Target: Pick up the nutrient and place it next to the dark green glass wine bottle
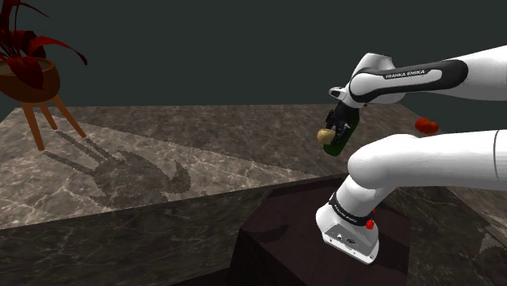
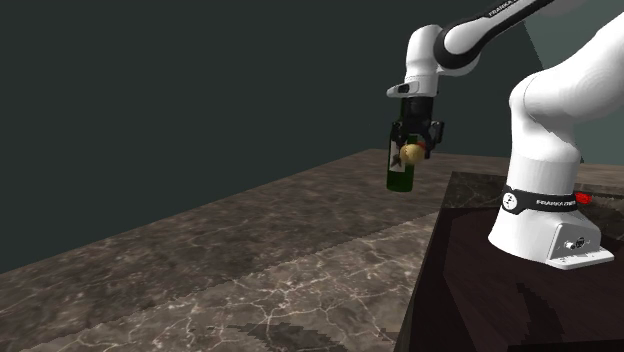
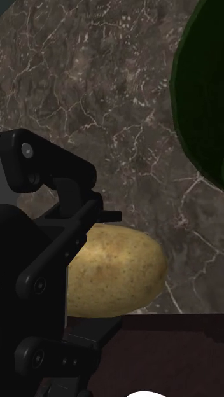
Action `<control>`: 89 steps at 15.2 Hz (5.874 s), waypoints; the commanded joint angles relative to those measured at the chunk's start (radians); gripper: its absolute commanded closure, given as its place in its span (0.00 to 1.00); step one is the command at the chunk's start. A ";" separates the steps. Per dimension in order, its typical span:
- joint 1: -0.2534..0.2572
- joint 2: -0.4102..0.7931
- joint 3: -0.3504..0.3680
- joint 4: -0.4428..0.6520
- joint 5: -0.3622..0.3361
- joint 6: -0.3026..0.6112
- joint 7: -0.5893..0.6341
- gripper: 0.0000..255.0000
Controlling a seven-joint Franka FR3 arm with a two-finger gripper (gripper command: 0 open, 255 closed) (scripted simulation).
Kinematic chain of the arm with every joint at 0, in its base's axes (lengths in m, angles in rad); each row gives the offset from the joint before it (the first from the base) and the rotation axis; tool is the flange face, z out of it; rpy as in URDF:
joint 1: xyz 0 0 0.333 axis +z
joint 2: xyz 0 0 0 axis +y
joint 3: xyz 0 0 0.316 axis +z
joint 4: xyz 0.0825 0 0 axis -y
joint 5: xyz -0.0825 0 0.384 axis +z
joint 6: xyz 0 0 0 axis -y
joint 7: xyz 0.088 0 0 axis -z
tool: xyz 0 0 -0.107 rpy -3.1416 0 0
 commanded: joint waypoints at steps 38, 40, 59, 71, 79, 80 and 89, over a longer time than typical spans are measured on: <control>0.066 -0.128 0.225 0.446 0.201 -0.568 0.014 1.00; 0.070 -0.122 0.232 0.476 0.208 -0.591 0.014 1.00; 0.126 0.098 0.112 0.805 0.192 -0.675 -0.114 1.00; 0.279 0.549 -0.303 1.186 0.303 -0.597 -0.451 1.00; 0.264 0.524 -0.301 1.062 0.283 -0.490 -0.440 1.00; 0.263 0.523 -0.303 1.047 0.281 -0.477 -0.439 1.00; 0.258 0.523 -0.323 0.929 0.273 -0.357 -0.441 1.00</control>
